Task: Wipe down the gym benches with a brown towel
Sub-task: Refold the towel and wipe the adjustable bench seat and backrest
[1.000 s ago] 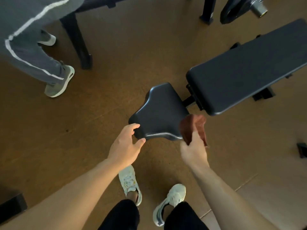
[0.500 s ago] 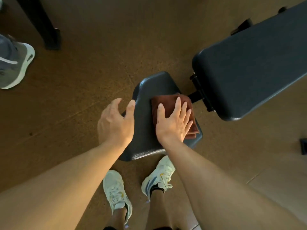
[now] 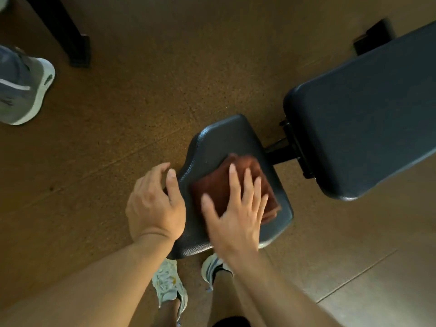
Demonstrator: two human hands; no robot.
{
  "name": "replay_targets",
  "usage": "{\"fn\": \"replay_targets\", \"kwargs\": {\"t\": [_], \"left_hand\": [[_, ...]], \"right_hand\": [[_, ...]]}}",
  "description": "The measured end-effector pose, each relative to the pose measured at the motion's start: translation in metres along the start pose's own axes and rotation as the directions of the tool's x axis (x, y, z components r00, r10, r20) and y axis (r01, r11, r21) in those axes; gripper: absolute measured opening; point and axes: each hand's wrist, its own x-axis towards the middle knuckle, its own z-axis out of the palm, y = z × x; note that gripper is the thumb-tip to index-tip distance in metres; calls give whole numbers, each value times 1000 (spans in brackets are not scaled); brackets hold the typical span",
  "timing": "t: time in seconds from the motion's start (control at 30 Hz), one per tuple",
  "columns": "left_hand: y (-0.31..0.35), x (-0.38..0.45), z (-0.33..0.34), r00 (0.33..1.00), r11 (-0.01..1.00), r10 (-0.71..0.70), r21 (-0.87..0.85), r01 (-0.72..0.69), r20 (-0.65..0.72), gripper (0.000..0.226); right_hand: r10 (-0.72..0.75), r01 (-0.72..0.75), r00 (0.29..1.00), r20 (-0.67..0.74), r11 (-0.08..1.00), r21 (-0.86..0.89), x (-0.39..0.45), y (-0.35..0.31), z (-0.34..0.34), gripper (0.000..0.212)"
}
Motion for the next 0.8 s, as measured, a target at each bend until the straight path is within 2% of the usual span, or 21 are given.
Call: {"fn": "replay_targets", "kwargs": {"t": [0.1,0.17,0.23,0.3,0.37,0.43,0.5,0.57,0.7,0.8], "left_hand": [[-3,0,4,999,999,22,25,-21,-42,39],[-4,1,7,998,998,31,48,-29,-53,38],[-3,1,7,998,997,38,71,-34,-52,39],[-3,0,5,998,995,45,88,-40,-52,40],[-2,0,4,997,993,46,108,-40,-54,43],[-2,-1,5,998,990,43,134,-35,-53,46],[-2,0,6,998,989,39,146,-31,-56,48],[-3,0,7,997,988,36,151,-25,-64,46],[-4,0,7,997,990,43,136,-33,-71,42],[-5,0,8,996,990,52,138,-42,-68,43]], "right_hand": [[-49,50,996,-78,999,7,74,-4,-20,79],[-50,53,994,-99,998,23,89,-6,-23,76],[-47,54,993,-109,996,68,66,-1,-13,72],[-73,86,990,-122,991,103,9,8,2,73],[-131,143,984,-122,986,90,-45,20,12,77],[-129,135,988,-84,988,71,-60,25,13,75],[-31,34,999,-41,996,77,-29,17,5,82],[9,-7,998,-70,1000,24,21,1,-6,86],[-87,89,993,-85,996,24,103,-11,-30,75],[-93,101,988,-121,993,63,89,-4,-26,71]]}}
